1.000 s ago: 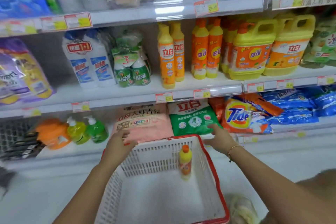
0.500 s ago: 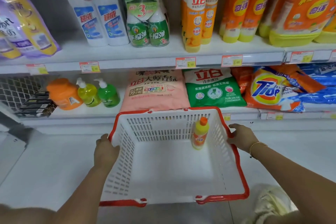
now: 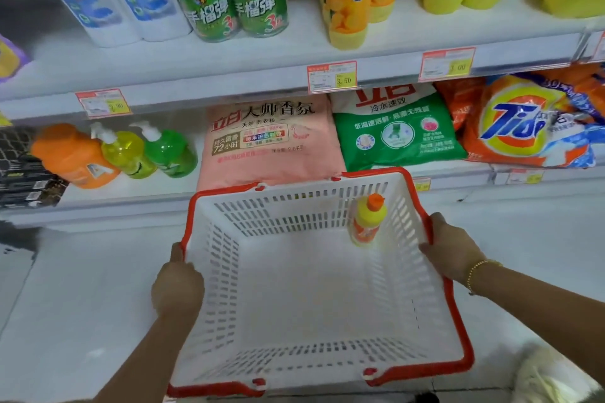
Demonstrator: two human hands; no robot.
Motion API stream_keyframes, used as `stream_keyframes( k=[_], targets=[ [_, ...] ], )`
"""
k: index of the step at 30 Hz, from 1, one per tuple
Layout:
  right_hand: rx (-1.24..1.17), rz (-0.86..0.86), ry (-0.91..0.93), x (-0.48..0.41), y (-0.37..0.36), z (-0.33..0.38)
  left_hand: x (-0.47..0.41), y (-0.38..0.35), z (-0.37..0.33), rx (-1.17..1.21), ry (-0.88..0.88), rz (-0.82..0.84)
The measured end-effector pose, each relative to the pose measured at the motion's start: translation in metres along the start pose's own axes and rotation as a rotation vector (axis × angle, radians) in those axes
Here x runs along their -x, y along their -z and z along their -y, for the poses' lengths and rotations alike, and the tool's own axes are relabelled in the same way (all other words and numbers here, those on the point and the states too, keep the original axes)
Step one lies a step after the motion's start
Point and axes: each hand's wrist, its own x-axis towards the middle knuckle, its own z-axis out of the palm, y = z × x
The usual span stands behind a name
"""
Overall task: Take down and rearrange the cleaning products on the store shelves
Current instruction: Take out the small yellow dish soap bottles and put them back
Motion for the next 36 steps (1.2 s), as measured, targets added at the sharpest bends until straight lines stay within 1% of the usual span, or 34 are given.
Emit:
stream_keyframes(
  k=[4, 10, 14, 18, 24, 29, 36],
  targets=[
    [-0.002, -0.025, -0.024, 0.0, -0.003, 0.002, 0.001, -0.001, -0.003, -0.033, 0.041, -0.003],
    [-0.076, 0.009, -0.042, 0.003, 0.001, 0.001, 0.0, 0.004, -0.014, -0.073, 0.096, 0.028],
    [-0.116, 0.038, -0.064, 0.006, 0.006, 0.006, 0.003, 0.021, -0.024, -0.076, 0.142, 0.105],
    [-0.125, 0.096, -0.142, 0.008, 0.022, 0.011, 0.008, 0.051, -0.049, 0.052, 0.258, 0.24],
    [-0.112, 0.149, -0.229, 0.029, 0.061, 0.004, 0.036, 0.101, -0.072, 0.084, 0.279, 0.289],
    [-0.167, 0.113, -0.313, 0.079, 0.104, -0.016, 0.066, 0.142, -0.093, 0.13, 0.281, 0.329],
    [-0.19, 0.04, -0.344, 0.133, 0.187, -0.059, 0.108, 0.194, -0.162, 0.104, 0.155, 0.383]
  ],
)
